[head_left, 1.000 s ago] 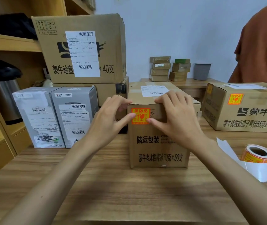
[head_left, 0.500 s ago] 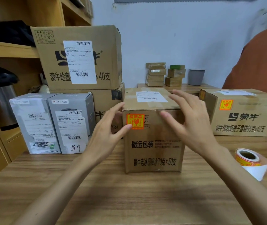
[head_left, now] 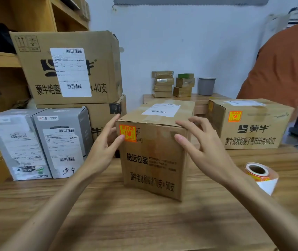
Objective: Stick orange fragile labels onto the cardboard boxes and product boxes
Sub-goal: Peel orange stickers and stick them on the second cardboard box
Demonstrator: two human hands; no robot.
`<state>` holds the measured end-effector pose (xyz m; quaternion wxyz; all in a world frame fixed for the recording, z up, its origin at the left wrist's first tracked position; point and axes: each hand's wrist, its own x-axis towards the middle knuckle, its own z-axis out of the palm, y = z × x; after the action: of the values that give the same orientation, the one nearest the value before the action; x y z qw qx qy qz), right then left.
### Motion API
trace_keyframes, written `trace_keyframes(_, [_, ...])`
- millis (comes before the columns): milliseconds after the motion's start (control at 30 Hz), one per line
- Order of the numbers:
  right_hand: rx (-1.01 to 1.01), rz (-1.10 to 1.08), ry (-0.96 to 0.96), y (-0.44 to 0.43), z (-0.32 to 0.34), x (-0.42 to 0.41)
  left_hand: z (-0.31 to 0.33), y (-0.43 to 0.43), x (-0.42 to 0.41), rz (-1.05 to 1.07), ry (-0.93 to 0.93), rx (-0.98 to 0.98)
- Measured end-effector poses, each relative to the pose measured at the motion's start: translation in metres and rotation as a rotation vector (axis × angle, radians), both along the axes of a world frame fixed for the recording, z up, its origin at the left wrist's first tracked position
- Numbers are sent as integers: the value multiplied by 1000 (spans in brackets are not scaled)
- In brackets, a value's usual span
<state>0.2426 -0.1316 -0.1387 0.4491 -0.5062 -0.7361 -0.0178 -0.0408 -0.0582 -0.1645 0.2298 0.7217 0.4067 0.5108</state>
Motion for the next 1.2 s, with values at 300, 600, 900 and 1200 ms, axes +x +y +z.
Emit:
trace_keyframes(300, [28, 70, 222, 18, 10, 30, 3, -14, 20, 386, 23, 230])
trace_keyframes(600, [-391, -102, 613, 115, 30, 89, 7, -55, 82, 404, 415, 160])
trace_keyframes(900, [-484, -43, 748, 153, 18, 88, 18, -40, 82, 421, 414, 46])
trace_keyframes(1200, [-492, 19, 821, 177, 21, 101, 23, -25, 94, 441, 388, 30])
